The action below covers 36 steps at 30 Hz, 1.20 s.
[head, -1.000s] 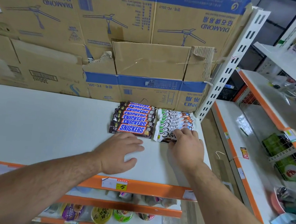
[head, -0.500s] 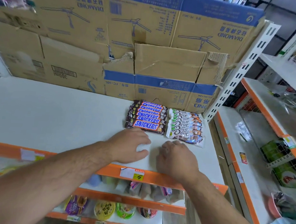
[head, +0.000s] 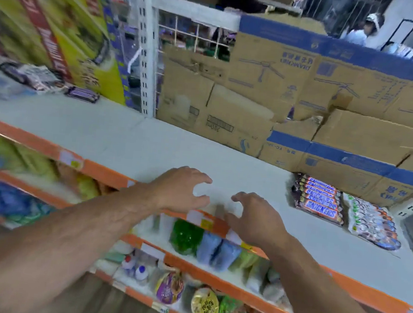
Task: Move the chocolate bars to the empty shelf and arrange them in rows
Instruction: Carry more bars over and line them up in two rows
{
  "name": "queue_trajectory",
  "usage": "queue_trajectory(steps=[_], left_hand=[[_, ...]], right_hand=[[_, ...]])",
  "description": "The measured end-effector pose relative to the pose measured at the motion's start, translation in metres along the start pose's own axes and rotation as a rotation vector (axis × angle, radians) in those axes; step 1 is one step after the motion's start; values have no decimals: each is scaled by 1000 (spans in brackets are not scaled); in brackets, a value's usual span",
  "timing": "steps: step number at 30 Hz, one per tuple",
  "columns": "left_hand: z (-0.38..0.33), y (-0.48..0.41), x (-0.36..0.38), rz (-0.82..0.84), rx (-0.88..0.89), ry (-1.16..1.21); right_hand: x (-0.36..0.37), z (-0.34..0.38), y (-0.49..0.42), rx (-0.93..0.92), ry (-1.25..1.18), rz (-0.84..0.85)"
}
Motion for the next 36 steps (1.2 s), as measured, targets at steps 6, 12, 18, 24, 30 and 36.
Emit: queue_trajectory(steps=[6,12,18,24,30,36], left_hand=[[111,74,-53,-45,-184,33],[204,124,-89,-119,-349,45],[298,138,-115,-93,-455,36],[388,131,-153,-127,-583,57],[458,116,-196,-176,-615,51],[526,105,-217,-194,-604,10]], right_hand=[[34,130,-40,-121,-27,54],[63,234,-91,-285,-10,117],[92,319,-157,-416,-17,158],[113,395,-244,-495,-46,197],[117,458,-316,-550,-54,209],[137,507,-357,-554,-65,214]])
Point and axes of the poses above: each hand's wrist, its own y-axis away from the middle knuckle, its own x-axis out of the palm, z = x × y, the point moved 2 cm from there along -y, towards the middle knuckle
